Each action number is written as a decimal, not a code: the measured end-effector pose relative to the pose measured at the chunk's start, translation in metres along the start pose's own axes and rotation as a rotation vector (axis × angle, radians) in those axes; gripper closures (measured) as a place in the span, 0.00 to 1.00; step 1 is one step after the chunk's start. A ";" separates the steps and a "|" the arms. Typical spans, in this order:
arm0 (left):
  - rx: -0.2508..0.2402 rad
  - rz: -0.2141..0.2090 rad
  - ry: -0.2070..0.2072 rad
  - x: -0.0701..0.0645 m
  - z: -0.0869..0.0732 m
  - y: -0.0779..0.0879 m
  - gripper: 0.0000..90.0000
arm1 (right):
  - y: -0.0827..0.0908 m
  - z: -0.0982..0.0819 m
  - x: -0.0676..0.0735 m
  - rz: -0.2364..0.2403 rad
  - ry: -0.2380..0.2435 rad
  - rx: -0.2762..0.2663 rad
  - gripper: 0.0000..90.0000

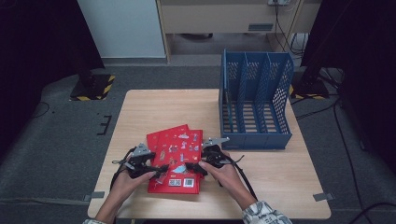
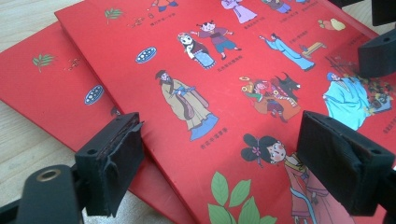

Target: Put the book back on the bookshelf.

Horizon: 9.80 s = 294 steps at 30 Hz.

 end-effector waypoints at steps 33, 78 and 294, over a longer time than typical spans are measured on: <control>0.004 -0.081 0.084 0.000 -0.001 -0.003 0.04 | 0.001 0.015 0.006 0.028 0.007 -0.002 0.23; -0.038 -0.101 0.067 -0.008 0.000 -0.003 0.00 | -0.002 0.035 0.010 0.028 -0.030 0.057 0.36; -0.285 -0.018 -0.082 0.006 0.040 0.045 0.50 | 0.069 0.129 0.076 0.257 0.425 -0.347 0.77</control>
Point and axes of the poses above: each handheld gripper's, and its own axes: y roughly backward along the jaws, z roughly out of its top, x roughly to its left, the point moved 4 cm from there along -y, roughly forward along the jaws, and after that the axes turned 3 degrees about z, right-handed, at the moved point
